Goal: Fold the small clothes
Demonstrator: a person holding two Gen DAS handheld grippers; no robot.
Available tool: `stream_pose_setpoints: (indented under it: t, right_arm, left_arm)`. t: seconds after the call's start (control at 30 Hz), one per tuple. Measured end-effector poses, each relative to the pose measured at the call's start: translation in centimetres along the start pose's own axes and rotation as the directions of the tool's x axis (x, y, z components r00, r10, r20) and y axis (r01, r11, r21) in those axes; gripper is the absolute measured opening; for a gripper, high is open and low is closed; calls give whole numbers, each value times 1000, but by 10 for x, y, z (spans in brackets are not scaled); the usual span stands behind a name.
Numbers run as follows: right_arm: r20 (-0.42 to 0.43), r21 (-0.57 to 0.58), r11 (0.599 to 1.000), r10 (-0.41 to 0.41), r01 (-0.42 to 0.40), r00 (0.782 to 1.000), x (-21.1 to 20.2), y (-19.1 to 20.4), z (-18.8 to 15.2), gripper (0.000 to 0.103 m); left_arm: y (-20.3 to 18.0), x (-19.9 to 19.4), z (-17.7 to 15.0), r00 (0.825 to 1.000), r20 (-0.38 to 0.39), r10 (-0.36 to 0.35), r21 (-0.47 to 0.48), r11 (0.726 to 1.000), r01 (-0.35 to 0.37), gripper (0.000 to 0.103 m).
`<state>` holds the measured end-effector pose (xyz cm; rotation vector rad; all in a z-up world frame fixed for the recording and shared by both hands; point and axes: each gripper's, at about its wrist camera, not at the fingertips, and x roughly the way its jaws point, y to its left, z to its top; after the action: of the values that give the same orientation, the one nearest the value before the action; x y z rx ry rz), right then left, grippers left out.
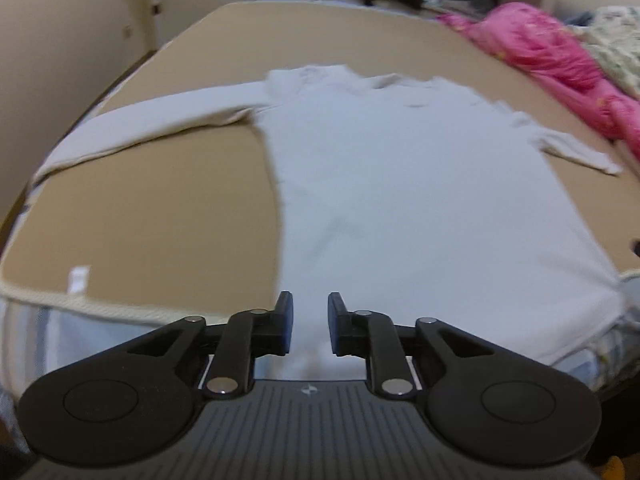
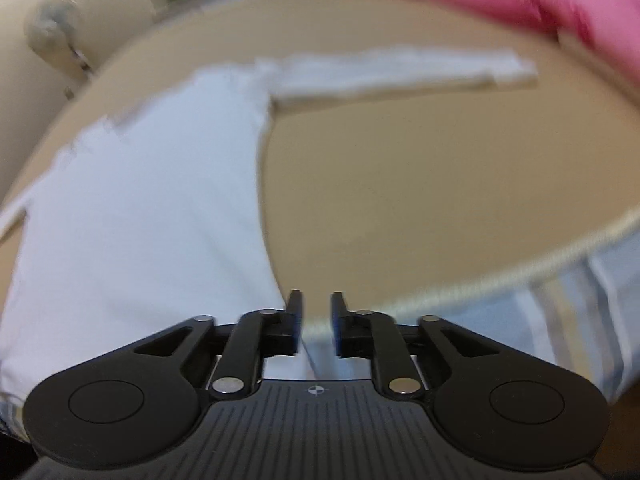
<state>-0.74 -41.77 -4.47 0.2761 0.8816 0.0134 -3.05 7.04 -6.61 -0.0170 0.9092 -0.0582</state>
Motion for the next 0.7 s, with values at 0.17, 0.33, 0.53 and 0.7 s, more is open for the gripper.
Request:
stream_pose_setpoints:
  t: [0.17, 0.33, 0.53, 0.7]
  right_arm:
    - [-187, 1, 996, 85, -86, 979, 40, 21, -15, 36]
    - [-237, -76, 996, 24, -43, 971, 52, 38, -21, 36]
    - [-285, -76, 997, -2, -21, 959, 63, 36, -21, 41]
    - [-201, -39, 998, 35, -44, 979, 50, 32, -9, 42]
  left_arm:
    - [-9, 36, -6, 980, -187, -61, -23, 998, 58, 31]
    - [-13, 47, -11, 973, -229, -29, 17, 999, 33, 33]
    - [-10, 50, -15, 966, -258, -9, 25, 1000, 16, 40]
    - [-18, 39, -11, 983, -184, 4, 52, 999, 6, 47]
